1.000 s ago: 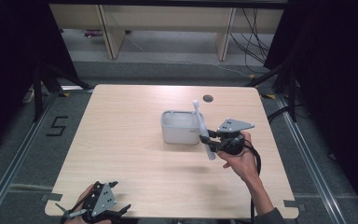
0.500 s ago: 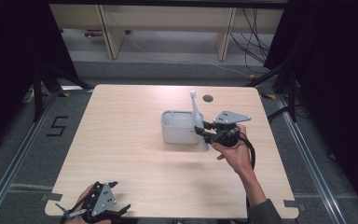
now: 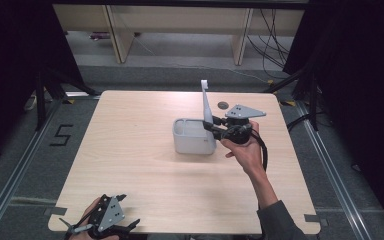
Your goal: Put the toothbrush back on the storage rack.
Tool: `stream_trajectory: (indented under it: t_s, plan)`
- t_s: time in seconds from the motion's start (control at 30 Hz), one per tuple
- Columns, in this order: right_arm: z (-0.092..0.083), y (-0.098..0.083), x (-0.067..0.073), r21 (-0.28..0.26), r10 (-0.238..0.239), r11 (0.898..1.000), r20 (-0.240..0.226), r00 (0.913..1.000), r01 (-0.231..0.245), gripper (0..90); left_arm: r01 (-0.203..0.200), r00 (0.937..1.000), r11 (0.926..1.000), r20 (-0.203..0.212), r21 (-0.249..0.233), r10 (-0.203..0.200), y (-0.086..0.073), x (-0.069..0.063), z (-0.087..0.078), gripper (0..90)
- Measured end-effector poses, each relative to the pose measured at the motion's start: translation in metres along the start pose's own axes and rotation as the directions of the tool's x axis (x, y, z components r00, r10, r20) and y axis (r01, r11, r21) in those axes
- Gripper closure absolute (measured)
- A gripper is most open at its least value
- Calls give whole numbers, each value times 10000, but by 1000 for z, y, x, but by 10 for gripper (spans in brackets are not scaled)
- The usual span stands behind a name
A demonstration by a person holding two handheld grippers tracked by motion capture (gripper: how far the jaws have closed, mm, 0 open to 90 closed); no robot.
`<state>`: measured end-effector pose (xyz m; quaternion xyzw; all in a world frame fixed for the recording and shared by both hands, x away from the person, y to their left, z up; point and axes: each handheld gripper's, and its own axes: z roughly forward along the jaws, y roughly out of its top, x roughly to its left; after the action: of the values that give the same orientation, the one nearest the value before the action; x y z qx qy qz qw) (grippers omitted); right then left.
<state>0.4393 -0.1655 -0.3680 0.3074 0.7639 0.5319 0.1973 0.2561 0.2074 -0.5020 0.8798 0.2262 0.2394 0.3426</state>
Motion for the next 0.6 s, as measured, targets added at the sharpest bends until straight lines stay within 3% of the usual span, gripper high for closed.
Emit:
stream_trajectory:
  t_s: [0.17, 0.3, 0.37, 0.4, 0.6]
  plan:
    - [3, 8, 0, -95, 103, 9999, -93, 9999, -104, 668, -21, 10000, 10000, -33, 13, 21, 0, 0, 0, 150]
    - [9, 17, 1, -267, -175, 9995, 108, 9998, 177, 668, -14, 10000, 10000, 20, 23, 14, 0, 0, 0, 150]
    - [11, 18, 3, -207, -29, 9998, -2, 10000, 29, 668, -7, 10000, 10000, 21, 14, 7, 0, 0, 0, 150]
    - [14, 21, 2, -235, -193, 9995, 114, 9997, 195, 668, -34, 10000, 10000, 27, 28, 34, 0, 0, 0, 150]
    - [24, 30, 0, -228, -175, 9996, 122, 9998, 178, 668, -8, 10000, 10000, 36, 17, 8, 0, 1, 0, 150]
